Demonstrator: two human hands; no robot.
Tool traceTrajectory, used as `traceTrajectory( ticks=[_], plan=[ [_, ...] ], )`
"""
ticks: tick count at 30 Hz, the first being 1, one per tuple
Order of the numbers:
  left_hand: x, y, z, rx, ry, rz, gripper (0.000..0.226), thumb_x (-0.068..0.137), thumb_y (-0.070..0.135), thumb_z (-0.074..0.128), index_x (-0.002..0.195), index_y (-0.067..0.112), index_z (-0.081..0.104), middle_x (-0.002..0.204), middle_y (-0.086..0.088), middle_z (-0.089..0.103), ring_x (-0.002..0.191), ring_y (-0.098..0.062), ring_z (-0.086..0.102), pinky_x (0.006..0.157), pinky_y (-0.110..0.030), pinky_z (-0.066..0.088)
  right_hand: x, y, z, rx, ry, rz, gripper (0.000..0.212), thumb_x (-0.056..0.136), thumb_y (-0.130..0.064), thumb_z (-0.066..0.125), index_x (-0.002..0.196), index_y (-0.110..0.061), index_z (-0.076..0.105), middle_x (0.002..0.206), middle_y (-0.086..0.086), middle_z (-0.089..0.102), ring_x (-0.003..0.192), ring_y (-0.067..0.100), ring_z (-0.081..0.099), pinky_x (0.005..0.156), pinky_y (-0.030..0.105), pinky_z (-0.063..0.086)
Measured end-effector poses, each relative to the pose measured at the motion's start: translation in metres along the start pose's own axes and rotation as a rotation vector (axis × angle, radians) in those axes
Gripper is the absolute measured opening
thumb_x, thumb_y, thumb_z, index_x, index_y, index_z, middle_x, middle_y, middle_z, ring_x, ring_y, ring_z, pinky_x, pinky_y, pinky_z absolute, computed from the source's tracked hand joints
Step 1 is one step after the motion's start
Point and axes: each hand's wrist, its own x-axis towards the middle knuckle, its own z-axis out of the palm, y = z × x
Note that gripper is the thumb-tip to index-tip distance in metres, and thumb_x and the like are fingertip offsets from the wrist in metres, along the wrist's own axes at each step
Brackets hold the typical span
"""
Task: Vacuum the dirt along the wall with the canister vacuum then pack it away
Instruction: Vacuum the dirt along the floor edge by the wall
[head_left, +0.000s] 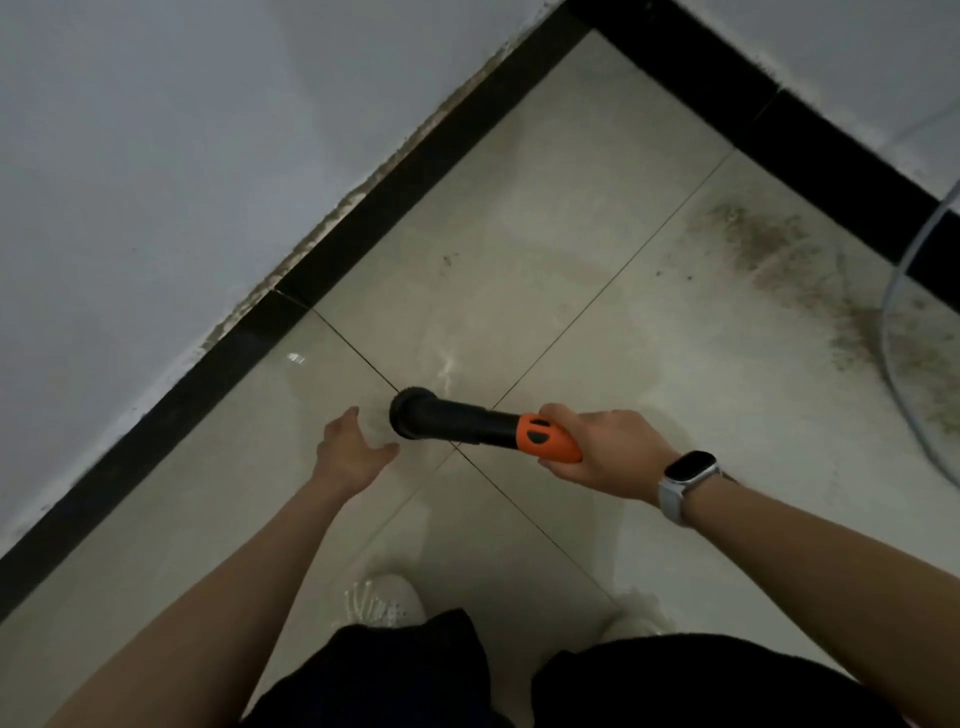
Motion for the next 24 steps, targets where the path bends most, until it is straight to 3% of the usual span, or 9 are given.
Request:
traceTrajectory(
  ticks=[5, 10, 15, 21, 24],
  plan=[
    [0.036, -0.034, 0.032, 0.268, 0.023, 0.024, 0.116, 0.077, 0.043, 0.074, 0.149, 0.017, -0.013, 0.157, -0.007, -0.016, 0.145, -0.027, -0.009, 0.116, -0.046, 0.007, 0.010, 0.008, 0.039, 0.012, 0.021, -0.020, 0.050, 0.091, -0.052, 0.047, 0.133, -0.029, 0.035, 0.085, -0.005, 0.062, 0.064, 0.014, 0.052, 0.055, 0.023, 0.034],
    [0.043, -0.040, 0.058, 0.313, 0.073, 0.038, 0.130, 0.068, 0.054, 0.076, 0.146, 0.021, -0.022, 0.153, -0.006, -0.030, 0.141, -0.029, -0.024, 0.113, -0.053, -0.006, 0.014, 0.011, 0.043, -0.082, 0.126, 0.012, 0.050, 0.089, -0.054, 0.045, 0.132, -0.030, 0.036, 0.087, -0.002, 0.066, 0.065, 0.018, 0.055, 0.057, 0.025, 0.033],
    [0.048, -0.041, 0.060, 0.319, 0.098, 0.028, 0.134, 0.064, 0.055, 0.077, 0.146, 0.021, -0.023, 0.152, -0.007, -0.032, 0.140, -0.031, -0.026, 0.112, -0.055, -0.007, 0.030, 0.009, 0.034, -0.068, 0.292, 0.138, 0.049, 0.088, -0.053, 0.048, 0.129, -0.028, 0.041, 0.086, 0.003, 0.067, 0.074, 0.028, 0.063, 0.057, 0.027, 0.031],
    [0.044, -0.037, 0.058, 0.337, 0.108, 0.034, 0.132, 0.065, 0.054, 0.078, 0.147, 0.020, -0.020, 0.153, -0.008, -0.030, 0.141, -0.032, -0.024, 0.113, -0.055, -0.003, 0.037, -0.016, 0.047, -0.101, 0.213, -0.011, 0.049, 0.090, -0.055, 0.043, 0.131, -0.029, 0.037, 0.083, -0.001, 0.065, 0.068, 0.024, 0.060, 0.056, 0.026, 0.031],
    [0.044, -0.035, 0.056, 0.367, 0.096, 0.033, 0.132, 0.065, 0.055, 0.077, 0.147, 0.017, -0.019, 0.153, -0.010, -0.029, 0.141, -0.032, -0.022, 0.113, -0.056, -0.001, 0.045, -0.011, 0.040, -0.100, 0.300, 0.059, 0.047, 0.089, -0.054, 0.045, 0.129, -0.029, 0.039, 0.080, 0.000, 0.064, 0.065, 0.025, 0.059, 0.055, 0.026, 0.031]
  ],
)
